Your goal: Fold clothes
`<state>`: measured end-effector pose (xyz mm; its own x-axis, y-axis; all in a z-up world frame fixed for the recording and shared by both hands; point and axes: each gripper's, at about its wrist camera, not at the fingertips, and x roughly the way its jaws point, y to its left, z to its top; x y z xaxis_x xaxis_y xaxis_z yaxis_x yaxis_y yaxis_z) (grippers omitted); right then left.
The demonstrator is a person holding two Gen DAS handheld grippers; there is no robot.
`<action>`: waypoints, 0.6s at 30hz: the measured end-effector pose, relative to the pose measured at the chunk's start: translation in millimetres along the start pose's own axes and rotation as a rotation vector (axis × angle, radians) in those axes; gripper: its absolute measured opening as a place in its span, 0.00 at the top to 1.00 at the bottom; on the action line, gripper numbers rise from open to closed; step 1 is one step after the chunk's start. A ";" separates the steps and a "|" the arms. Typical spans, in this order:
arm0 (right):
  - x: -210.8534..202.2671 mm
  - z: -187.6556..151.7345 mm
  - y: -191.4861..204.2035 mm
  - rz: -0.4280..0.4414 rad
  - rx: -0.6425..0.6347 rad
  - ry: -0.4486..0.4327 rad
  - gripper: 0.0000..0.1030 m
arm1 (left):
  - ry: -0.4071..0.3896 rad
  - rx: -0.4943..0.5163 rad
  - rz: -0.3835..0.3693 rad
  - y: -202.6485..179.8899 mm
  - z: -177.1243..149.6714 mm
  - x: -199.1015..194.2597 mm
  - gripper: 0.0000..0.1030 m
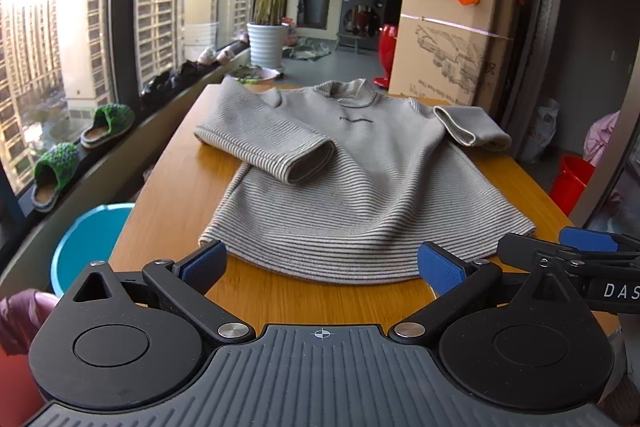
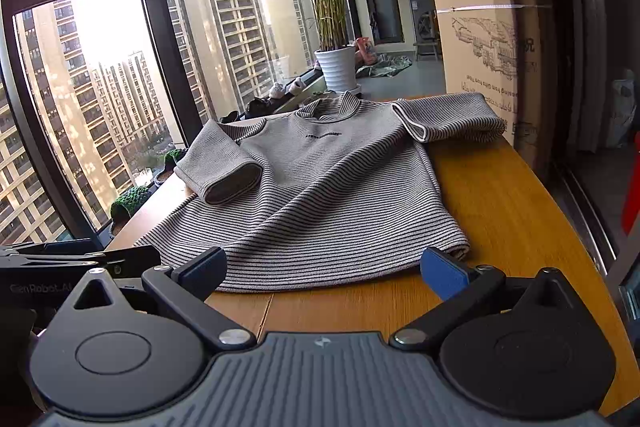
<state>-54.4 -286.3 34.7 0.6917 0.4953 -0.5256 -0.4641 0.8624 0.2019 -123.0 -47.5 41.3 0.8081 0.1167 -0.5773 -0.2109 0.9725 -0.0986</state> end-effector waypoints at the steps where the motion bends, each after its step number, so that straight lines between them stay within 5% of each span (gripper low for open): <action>1: 0.4 0.2 -0.6 0.000 -0.001 0.003 0.00 | 0.002 0.000 0.000 -0.3 0.0 0.4 0.00; 18: 8.4 -2.3 -7.3 0.010 0.007 0.048 0.00 | 0.068 -0.012 0.005 -8.9 -4.1 14.2 0.00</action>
<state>-46.4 -288.6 26.9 0.6601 0.4982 -0.5622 -0.4667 0.8584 0.2127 -111.9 -55.3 30.7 0.7677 0.1068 -0.6318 -0.2216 0.9694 -0.1053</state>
